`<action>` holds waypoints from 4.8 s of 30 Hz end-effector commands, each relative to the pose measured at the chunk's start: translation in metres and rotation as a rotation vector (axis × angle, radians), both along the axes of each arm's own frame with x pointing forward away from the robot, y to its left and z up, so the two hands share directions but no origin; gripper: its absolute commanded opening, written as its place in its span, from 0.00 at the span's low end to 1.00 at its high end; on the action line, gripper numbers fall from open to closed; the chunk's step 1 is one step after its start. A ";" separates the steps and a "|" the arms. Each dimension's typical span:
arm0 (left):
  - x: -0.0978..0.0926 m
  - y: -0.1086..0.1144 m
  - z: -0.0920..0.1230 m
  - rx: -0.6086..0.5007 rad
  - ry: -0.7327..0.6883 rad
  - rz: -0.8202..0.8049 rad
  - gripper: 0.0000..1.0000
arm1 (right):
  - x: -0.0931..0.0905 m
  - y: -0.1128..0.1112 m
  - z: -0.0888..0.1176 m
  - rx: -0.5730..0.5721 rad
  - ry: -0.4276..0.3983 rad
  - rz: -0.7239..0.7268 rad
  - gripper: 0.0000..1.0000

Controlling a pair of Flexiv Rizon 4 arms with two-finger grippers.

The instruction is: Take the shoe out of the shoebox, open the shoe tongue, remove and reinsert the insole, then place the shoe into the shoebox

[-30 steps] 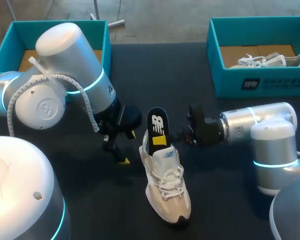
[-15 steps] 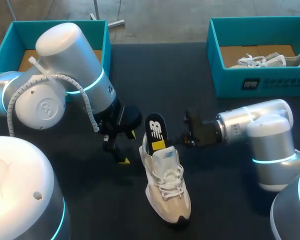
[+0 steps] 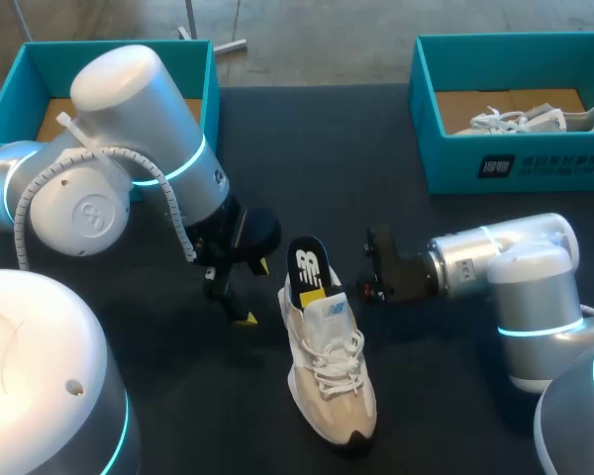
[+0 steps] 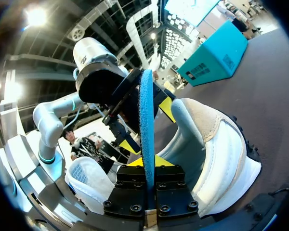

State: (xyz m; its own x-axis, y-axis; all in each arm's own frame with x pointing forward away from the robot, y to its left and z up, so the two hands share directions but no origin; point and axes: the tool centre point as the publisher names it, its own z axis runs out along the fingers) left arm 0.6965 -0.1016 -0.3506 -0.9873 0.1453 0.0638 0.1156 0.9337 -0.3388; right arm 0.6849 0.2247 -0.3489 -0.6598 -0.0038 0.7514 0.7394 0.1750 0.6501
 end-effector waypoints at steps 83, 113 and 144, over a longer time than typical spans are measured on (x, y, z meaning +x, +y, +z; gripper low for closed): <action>-0.001 0.000 0.000 0.001 -0.001 0.001 1.00 | 0.009 0.004 0.004 -0.124 -0.039 -0.120 0.00; -0.001 0.000 0.000 0.001 -0.001 0.001 1.00 | 0.025 -0.004 0.018 -0.167 -0.124 -0.197 0.00; -0.001 0.000 0.000 0.001 -0.001 0.001 1.00 | 0.015 -0.013 0.036 -0.256 -0.142 -0.216 1.00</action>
State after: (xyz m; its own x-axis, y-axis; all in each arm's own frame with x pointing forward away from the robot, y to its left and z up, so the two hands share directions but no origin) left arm 0.6965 -0.1016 -0.3506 -0.9873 0.1453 0.0638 0.1156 0.9337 -0.3388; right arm 0.7027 0.2145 -0.3202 -0.7261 0.3112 0.6131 0.6788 0.1827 0.7112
